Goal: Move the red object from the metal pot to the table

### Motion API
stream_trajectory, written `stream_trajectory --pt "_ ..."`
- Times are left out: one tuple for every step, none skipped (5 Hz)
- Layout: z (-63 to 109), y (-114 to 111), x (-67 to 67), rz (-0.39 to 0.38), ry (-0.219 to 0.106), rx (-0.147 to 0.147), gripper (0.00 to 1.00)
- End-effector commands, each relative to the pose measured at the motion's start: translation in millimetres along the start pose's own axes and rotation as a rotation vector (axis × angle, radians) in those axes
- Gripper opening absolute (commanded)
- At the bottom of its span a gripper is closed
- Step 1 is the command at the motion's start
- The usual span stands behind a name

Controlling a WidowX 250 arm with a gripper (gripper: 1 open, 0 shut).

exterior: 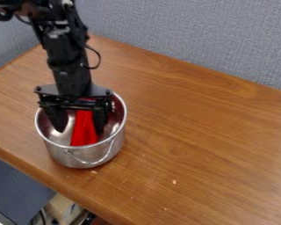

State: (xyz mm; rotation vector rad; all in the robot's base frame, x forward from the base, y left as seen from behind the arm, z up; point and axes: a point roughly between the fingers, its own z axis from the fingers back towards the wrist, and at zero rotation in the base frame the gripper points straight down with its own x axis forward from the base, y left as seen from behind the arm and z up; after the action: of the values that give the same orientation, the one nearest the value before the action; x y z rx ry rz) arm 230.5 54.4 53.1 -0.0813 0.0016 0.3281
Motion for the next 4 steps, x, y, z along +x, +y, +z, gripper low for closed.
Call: stream_trajectory --pt "3.5 -2.2 7.0 -0.014 -0.028 0.018 1.0" --pt "2.2 -3.1 6.9 -0.014 -0.026 0.019 0.0" --pt "5.4 -5.3 5.9 -0.02 -0.025 0.015 0.0" --pt "9.1 -8.1 5.7 -0.024 -0.025 0.015 0.0"
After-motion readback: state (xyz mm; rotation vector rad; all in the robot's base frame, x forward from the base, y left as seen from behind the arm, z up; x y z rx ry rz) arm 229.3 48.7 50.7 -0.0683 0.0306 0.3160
